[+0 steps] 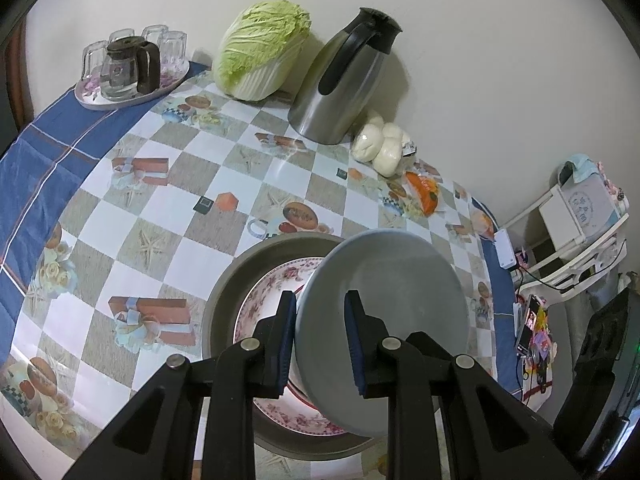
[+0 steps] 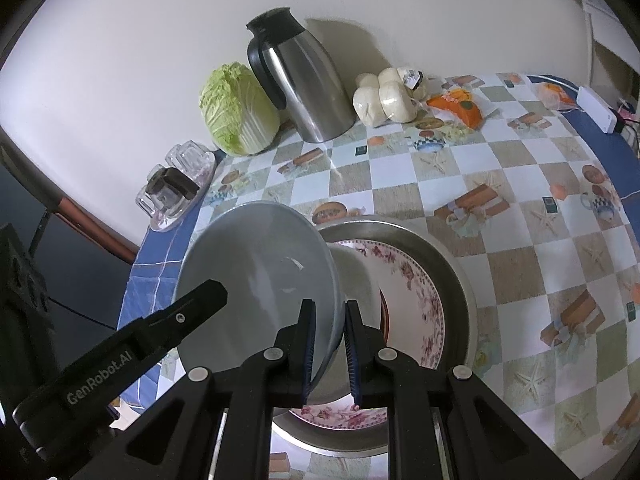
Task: Organize plates and bowls
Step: 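Lower the round bowl into the square bowl with both tools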
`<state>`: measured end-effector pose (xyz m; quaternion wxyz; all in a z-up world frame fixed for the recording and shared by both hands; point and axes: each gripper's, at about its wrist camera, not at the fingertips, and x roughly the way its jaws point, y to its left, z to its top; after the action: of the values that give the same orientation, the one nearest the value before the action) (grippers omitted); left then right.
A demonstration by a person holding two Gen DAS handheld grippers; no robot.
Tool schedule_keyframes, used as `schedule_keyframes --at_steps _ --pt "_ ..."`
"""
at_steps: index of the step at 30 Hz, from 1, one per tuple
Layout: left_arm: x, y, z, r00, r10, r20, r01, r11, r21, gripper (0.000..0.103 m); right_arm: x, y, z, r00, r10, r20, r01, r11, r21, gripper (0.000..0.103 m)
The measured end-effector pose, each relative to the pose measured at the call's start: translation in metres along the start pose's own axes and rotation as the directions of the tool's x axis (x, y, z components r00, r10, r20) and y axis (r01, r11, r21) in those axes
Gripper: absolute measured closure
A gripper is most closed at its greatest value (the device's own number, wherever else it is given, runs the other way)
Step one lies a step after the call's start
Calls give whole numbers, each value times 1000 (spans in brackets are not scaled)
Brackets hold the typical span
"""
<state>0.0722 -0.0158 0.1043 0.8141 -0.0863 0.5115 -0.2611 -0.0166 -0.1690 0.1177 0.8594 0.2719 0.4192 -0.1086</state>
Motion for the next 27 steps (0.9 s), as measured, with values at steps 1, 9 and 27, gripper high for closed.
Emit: schedule_keyframes --at_steps 1,9,27 --pt "2 1 0 1000 4 -9 -4 1000 -5 79 1 0 0 1000 -1 -4 1 1000 0 86" --pt "12 2 -2 999 27 -29 -27 1000 -2 79 10 -2 0 1000 -11 -30 11 1000 1 84" --pt "13 1 -2 998 54 -8 -54 998 13 79 -5 4 3 998 -30 54 31 999 -18 61"
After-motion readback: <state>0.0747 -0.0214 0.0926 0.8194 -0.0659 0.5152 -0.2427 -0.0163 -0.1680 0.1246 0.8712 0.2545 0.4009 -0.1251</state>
